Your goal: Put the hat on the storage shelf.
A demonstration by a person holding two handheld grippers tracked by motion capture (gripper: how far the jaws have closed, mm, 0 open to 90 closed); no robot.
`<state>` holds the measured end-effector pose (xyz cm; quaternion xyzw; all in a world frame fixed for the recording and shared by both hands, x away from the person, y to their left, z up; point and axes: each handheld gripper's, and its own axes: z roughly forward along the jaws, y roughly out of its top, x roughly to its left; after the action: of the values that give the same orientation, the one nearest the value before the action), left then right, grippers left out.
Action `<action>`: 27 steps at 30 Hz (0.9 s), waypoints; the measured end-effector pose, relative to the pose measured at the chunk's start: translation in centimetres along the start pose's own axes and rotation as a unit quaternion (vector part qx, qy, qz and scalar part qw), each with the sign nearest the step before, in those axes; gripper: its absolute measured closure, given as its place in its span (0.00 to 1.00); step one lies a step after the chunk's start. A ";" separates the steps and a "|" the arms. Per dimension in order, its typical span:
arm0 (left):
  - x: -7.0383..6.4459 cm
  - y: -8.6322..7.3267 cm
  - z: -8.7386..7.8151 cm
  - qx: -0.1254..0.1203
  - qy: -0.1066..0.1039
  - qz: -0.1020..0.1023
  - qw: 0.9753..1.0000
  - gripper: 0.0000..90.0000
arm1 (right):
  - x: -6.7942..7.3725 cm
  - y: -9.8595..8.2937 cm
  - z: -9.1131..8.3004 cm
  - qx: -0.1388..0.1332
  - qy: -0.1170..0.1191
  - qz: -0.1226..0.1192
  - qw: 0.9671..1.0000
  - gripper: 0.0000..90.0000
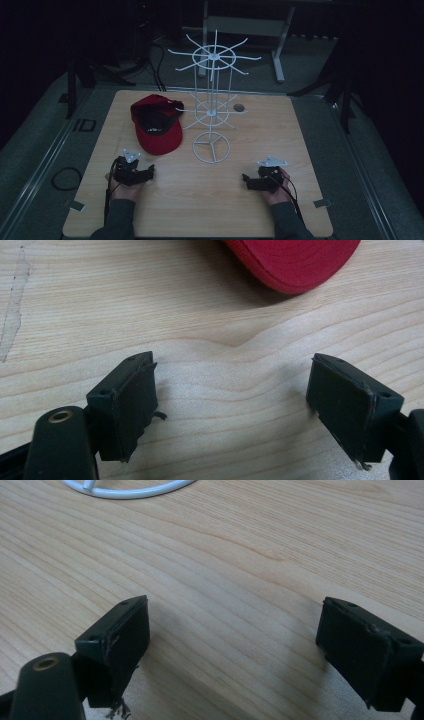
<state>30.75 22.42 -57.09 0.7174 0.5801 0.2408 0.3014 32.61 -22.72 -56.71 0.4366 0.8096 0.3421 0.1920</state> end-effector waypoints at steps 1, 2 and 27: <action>0.0 0.0 0.0 0.000 -0.001 0.001 1.000 0.22 | 0.0 0.0 0.0 0.000 0.000 0.000 1.000 0.15; 0.0 0.0 0.0 0.000 -0.001 0.001 1.000 0.22 | 0.0 0.0 0.0 0.000 0.000 0.000 1.000 0.15; 1.0 0.7 -0.5 0.010 0.001 0.002 1.000 0.46 | 0.0 0.0 0.0 0.000 0.001 0.000 1.000 0.15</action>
<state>31.14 23.41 -56.26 0.7213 0.5812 0.2361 0.2936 32.65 -22.70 -56.71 0.4364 0.8098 0.3423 0.1916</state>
